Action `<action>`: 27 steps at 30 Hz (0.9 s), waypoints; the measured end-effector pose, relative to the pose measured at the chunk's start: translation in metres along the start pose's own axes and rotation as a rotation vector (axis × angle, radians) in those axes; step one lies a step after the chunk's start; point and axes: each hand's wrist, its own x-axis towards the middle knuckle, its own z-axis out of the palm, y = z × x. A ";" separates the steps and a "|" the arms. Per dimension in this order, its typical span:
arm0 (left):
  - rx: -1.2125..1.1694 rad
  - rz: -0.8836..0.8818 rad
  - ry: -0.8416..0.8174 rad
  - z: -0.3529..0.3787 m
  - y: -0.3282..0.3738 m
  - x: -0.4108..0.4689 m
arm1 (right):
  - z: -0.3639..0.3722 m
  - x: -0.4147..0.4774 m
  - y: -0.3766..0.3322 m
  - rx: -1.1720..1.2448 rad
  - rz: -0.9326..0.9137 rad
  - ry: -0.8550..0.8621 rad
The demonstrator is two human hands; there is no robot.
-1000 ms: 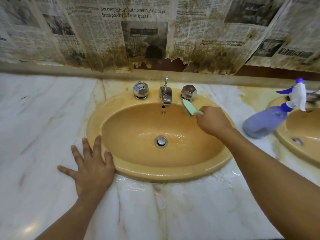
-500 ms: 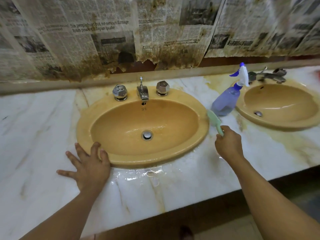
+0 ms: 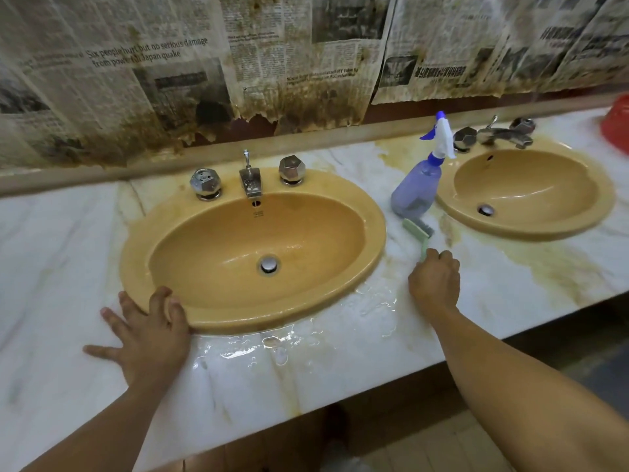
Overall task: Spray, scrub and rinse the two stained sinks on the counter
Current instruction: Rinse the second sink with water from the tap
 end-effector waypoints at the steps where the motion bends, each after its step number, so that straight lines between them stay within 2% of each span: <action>1: -0.008 -0.001 0.007 0.000 0.001 0.000 | 0.003 0.000 0.002 -0.032 0.002 0.021; 6: -0.020 0.000 0.012 0.000 0.005 -0.001 | 0.012 -0.010 0.012 -0.128 -0.012 0.091; 12: -0.071 -0.005 -0.060 -0.005 0.004 -0.001 | 0.001 -0.008 0.002 -0.124 0.041 -0.059; 19: -0.027 0.015 -0.289 -0.030 -0.001 0.013 | -0.029 -0.038 -0.054 0.206 -0.093 -0.041; 21: -0.005 0.090 -0.309 -0.036 -0.008 0.018 | -0.039 -0.043 -0.077 0.254 -0.155 -0.100; 27: 0.121 0.538 -0.169 -0.049 -0.017 0.043 | -0.058 -0.032 -0.156 0.335 -0.368 -0.293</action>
